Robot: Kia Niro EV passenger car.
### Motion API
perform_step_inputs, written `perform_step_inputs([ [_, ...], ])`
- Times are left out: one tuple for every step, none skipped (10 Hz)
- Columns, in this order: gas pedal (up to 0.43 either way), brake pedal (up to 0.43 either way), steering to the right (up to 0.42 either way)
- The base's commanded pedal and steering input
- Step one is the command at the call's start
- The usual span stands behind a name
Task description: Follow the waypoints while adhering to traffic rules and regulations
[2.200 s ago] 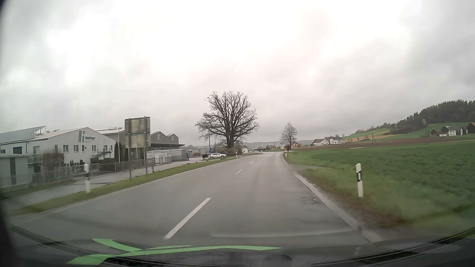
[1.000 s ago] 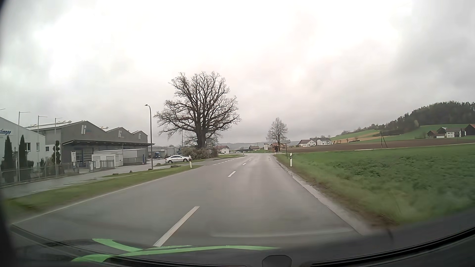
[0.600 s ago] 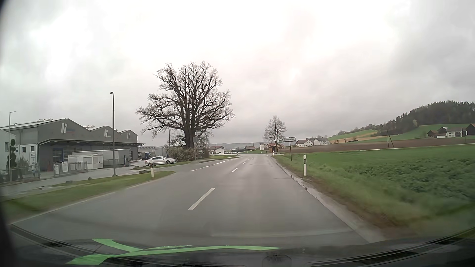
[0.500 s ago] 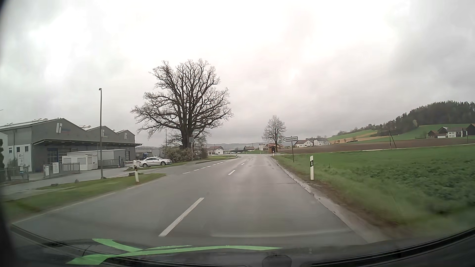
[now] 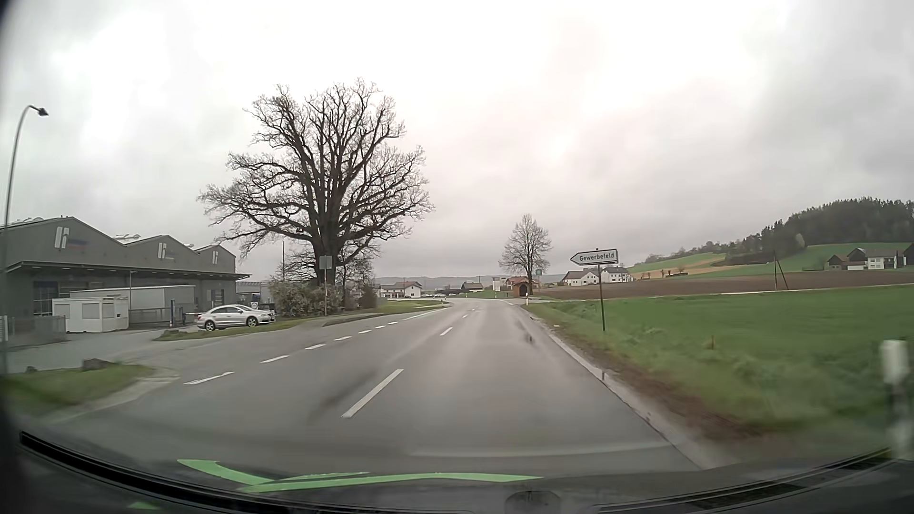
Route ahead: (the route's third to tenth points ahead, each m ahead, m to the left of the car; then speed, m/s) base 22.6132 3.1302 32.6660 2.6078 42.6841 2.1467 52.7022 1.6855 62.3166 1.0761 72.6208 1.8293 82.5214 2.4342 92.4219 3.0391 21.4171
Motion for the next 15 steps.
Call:
perform_step_inputs([
  [0.177,0.000,0.000],
  [0.169,0.000,0.000],
  [0.150,0.000,0.000],
  [0.130,0.000,0.000],
  [0.118,0.000,0.000],
  [0.118,0.000,0.001],
  [0.118,0.000,0.002],
  [0.118,0.000,0.003],
  [0.130,0.000,0.003],
  [0.130,0.000,0.003],
  [0.138,0.000,0.003],
  [0.138,0.000,0.003],
  [0.118,0.000,0.001],
  [0.098,0.000,0.000],
  [0.059,0.000,0.000],
])
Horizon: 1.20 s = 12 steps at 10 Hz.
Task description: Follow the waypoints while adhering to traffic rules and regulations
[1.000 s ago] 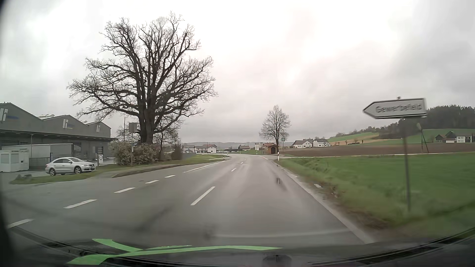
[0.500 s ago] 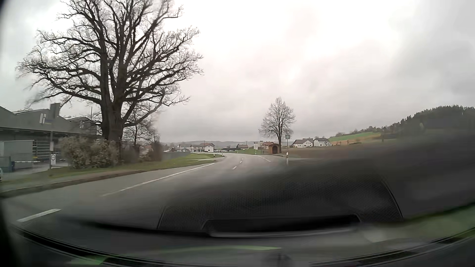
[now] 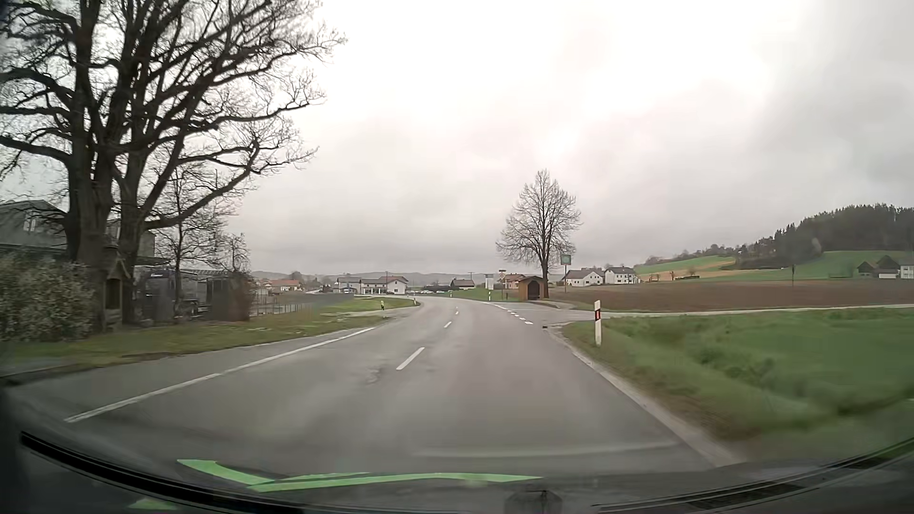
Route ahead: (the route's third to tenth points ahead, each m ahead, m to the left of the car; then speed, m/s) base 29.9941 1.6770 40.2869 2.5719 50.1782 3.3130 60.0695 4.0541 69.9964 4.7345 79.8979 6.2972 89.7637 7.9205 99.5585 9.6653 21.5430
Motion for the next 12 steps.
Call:
perform_step_inputs([
  [0.047,0.000,0.000],
  [0.047,0.000,0.000],
  [0.047,0.000,-0.003],
  [0.087,0.000,-0.008],
  [0.098,0.000,-0.010],
  [0.098,0.000,-0.010],
  [0.087,0.000,-0.009],
  [0.067,0.000,-0.009],
  [0.059,0.000,-0.009],
  [0.047,0.000,-0.010],
  [0.047,0.000,-0.012],
  [0.047,0.000,-0.012],
])
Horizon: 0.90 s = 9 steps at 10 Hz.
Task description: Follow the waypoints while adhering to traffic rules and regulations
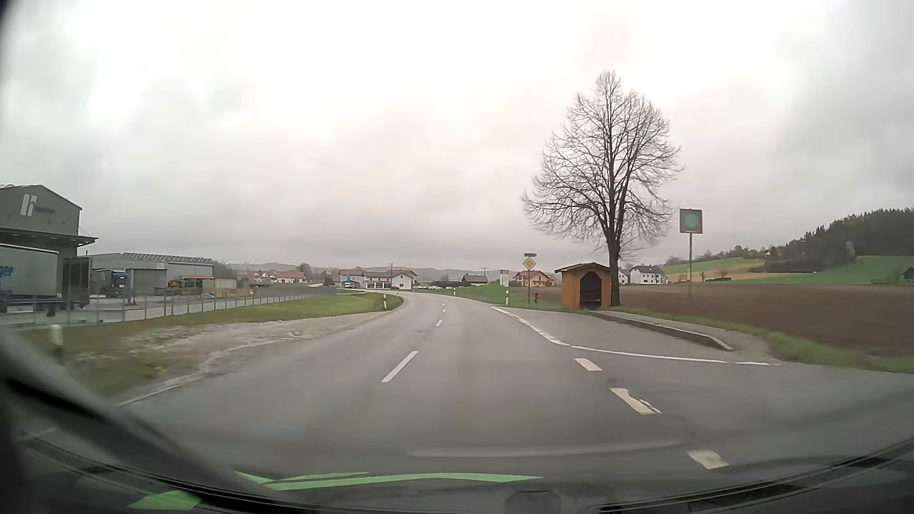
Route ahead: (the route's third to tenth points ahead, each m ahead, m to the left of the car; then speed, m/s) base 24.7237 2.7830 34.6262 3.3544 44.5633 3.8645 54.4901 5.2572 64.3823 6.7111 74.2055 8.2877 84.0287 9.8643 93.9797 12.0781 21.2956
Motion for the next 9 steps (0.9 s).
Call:
perform_step_inputs([
  [0.047,0.000,-0.012],
  [0.047,0.000,-0.012],
  [0.020,0.000,-0.012],
  [0.008,0.000,-0.014],
  [0.008,0.000,-0.014],
  [0.020,0.000,-0.014],
  [0.039,0.000,-0.014],
  [0.087,0.000,-0.014],
  [0.098,0.000,-0.014],
])
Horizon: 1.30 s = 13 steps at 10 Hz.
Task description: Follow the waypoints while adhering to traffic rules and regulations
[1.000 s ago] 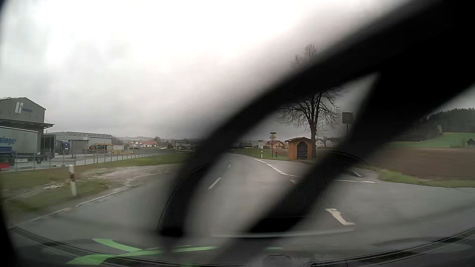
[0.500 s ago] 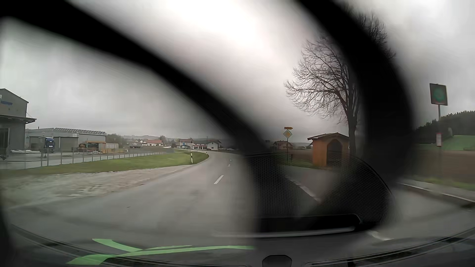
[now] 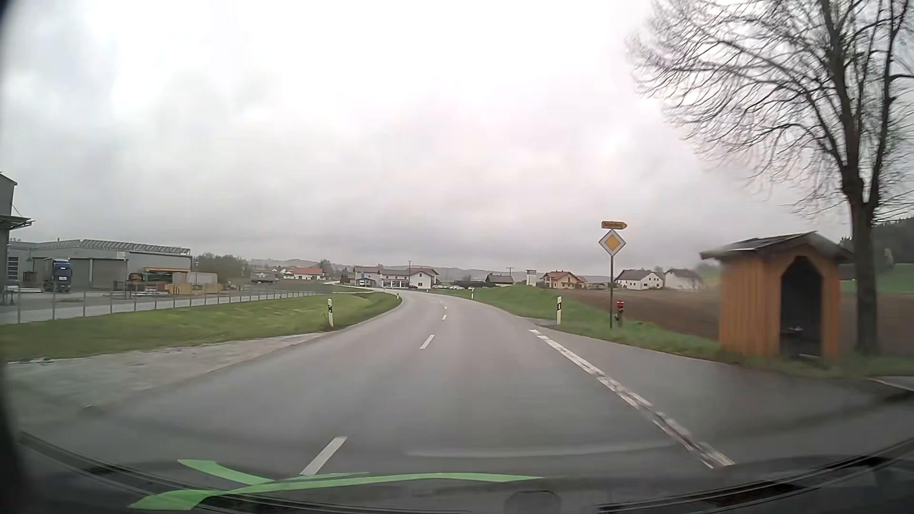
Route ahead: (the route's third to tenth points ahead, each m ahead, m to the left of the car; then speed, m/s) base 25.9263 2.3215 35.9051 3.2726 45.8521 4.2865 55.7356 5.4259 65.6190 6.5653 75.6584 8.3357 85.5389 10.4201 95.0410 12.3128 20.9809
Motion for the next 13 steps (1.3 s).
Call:
perform_step_inputs([
  [0.110,0.000,-0.014],
  [0.110,0.000,-0.014],
  [0.110,0.000,-0.014],
  [0.098,0.000,-0.014],
  [0.087,0.000,-0.013],
  [0.087,0.000,-0.012],
  [0.087,0.000,-0.012],
  [0.098,0.000,-0.012],
  [0.110,0.000,-0.012],
  [0.118,0.000,-0.012],
  [0.130,0.000,-0.012],
  [0.138,0.000,-0.012],
  [0.138,0.000,-0.012],
])
